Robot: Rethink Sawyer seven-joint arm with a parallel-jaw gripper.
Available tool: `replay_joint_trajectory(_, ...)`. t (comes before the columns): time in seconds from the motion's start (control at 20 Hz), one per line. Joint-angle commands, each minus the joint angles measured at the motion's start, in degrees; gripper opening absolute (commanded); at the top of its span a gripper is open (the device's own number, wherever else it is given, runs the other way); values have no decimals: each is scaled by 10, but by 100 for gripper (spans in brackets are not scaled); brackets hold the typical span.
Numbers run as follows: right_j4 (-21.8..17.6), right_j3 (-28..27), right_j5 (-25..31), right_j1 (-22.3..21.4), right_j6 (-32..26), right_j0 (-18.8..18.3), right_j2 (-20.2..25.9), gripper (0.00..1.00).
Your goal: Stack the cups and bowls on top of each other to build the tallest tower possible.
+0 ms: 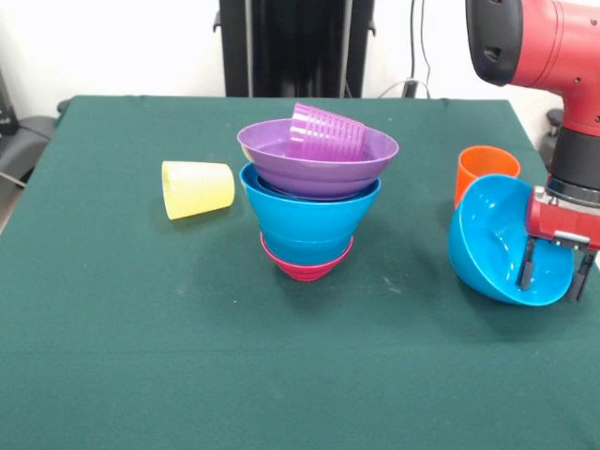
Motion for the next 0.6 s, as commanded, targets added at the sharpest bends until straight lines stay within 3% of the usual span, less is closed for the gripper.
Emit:
replay_joint_trajectory(0.05, -14, 30, -2, -15, 77, -20, 37, 100)
replay_joint_trajectory(0.6, -25, 60, -22, -33, 73, -31, 42, 100)
